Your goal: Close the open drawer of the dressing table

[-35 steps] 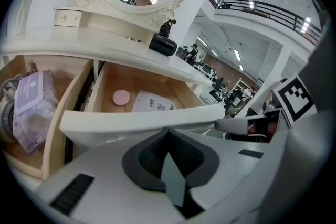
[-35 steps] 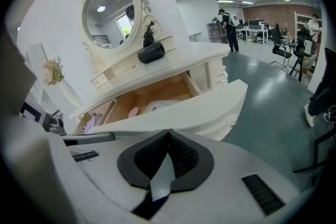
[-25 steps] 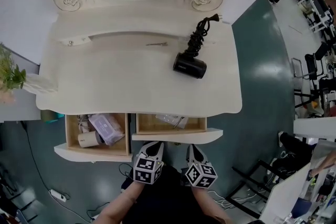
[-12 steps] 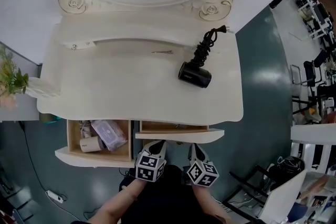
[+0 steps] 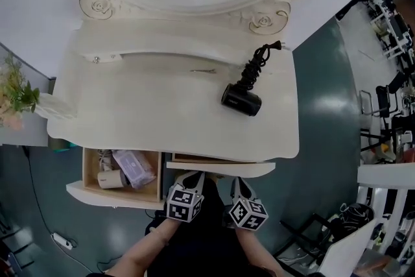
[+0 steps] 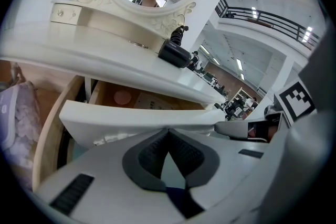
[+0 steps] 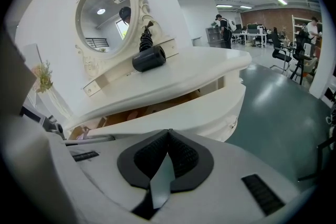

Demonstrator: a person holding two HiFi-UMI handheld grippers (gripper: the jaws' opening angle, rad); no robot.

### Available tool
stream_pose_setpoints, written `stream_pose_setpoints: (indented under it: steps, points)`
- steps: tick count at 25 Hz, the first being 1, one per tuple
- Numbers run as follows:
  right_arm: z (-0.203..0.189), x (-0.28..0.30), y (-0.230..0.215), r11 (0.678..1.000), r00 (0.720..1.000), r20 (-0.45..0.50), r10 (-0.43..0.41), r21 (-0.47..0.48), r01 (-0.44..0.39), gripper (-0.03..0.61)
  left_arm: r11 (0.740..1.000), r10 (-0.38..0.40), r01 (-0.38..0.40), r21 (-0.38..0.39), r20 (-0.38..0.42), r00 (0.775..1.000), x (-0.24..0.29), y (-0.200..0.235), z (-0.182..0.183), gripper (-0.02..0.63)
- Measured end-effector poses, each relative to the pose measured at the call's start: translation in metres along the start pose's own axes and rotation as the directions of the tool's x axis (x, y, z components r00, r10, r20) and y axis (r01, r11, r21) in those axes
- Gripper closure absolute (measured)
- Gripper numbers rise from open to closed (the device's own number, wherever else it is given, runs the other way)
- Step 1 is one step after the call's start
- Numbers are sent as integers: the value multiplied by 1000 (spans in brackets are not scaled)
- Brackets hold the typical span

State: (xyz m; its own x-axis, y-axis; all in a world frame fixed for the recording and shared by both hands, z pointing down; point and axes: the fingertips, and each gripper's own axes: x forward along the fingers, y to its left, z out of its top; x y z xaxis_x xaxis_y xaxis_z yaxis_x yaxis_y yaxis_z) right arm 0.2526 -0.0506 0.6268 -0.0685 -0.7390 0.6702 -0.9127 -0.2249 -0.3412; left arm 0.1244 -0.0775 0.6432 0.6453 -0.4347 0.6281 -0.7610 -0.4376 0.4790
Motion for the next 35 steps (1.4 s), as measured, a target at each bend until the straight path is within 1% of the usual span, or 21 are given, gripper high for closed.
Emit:
stream_pose_setpoints:
  steps: [6,13,19,23,27,32,35]
  points:
    - [5,10,2,997,997,-54,62,-39,-65,571,997,72,-72,-4,6,997,7,6,8,594]
    - [16,23,7,984,983,-111,146,-91,-156,571,987,159,-158,-30,23,987,16,14,21,594]
    - [20,33,10,968,971,-138,195,-135,-213,571,980,199,-197,-41,46,979,22,19,30,594]
    - [25,37,14,960,963,-127,239,-121,-254,571,975,221,-217,-53,65,973,25,22,35,594]
    - [28,44,16,952,959,-126,253,-142,-270,571,968,248,-242,-69,82,965,30,24,41,594]
    - [35,52,18,950,957,-116,266,-138,-281,571,961,274,-267,-77,97,957,35,28,50,594]
    - [35,56,17,946,953,-131,274,-140,-291,571,956,289,-280,-90,103,952,37,30,52,594]
